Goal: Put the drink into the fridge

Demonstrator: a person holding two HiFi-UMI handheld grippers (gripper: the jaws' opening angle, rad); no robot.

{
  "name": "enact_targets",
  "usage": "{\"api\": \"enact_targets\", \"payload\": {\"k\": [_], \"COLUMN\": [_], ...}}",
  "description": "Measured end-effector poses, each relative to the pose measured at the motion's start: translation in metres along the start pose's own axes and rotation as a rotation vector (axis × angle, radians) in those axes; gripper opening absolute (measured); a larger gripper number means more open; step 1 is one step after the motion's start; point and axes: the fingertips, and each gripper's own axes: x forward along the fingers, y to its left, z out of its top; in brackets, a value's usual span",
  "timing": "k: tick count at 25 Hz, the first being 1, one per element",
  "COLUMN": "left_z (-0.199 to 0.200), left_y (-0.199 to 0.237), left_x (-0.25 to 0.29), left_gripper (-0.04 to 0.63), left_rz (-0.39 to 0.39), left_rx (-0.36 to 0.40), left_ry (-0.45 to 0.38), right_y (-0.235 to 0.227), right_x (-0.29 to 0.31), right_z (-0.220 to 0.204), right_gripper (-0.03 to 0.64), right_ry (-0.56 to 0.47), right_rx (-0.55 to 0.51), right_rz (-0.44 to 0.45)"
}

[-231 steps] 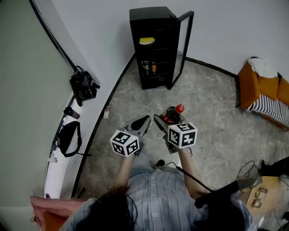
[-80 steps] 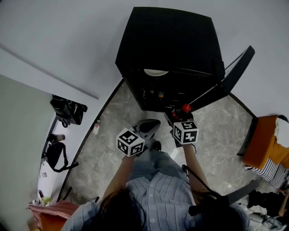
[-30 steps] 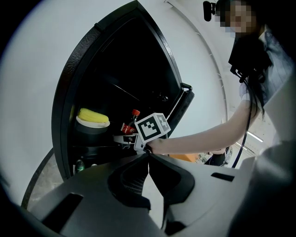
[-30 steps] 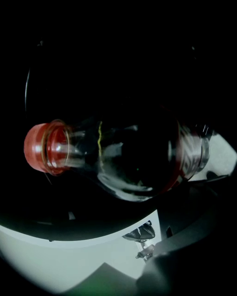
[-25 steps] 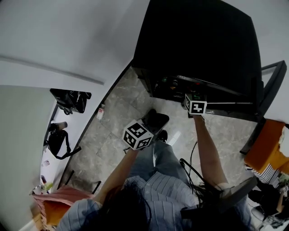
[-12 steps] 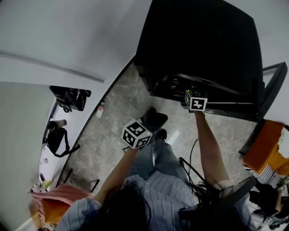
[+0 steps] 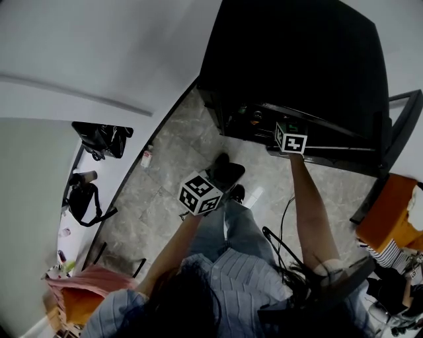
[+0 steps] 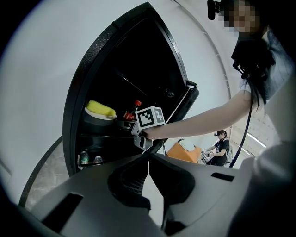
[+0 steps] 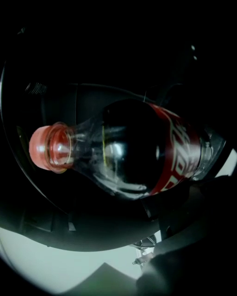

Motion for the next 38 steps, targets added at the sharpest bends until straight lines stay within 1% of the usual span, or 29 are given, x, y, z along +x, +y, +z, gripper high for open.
{"api": "enact_targets", "payload": {"k": [10,16,19,21,25,30,38], "left_z": [-0.005,-0.008,-0.010,-0.011,-0.008,-0.005,-0.006], "left_y": [0.006,0.003,0.005,0.006,0.011,0.013,0.011], "left_x": [-0.003,-0.004,-0.006,-0.008,-0.011,-0.011,-0.016], "left_gripper": [0.009,0.009,0.009,0.009,0.009,0.009,0.009], "left_rz": [0.029,0.032,0.043,0.052,0.068,0.078,0.092], "left_rx": [-0.019,-0.024,-0.028,-0.031,-0.042,-0.042,-0.042], "left_ry": [-0.001,0.008,0.010,0.009,-0.001,-0.009,-0.010], "right_y": [-0.007,-0.006,-0.006,-0.007,-0.007,-0.008,-0.010], "right_x": [0.012,0.014,0.014,0.012,0.008,0.001,-0.015], "right_z": [0.007,-0.009,-0.013,-0.018,-0.020,-0.026,-0.036], "right_gripper": [0.302,0.302,0.302,0.304,0.307,0.307,0.305], "right_ry": [-0.013,0.093,0.130,0.165,0.184,0.228,0.273], "right_rx": [-0.003,0.005,0.002,0.019,0.034,0.075,0.088], "right_rz": [0.012,0.039,0.033,0.017,-0.009,-0.016,-0.042]}}
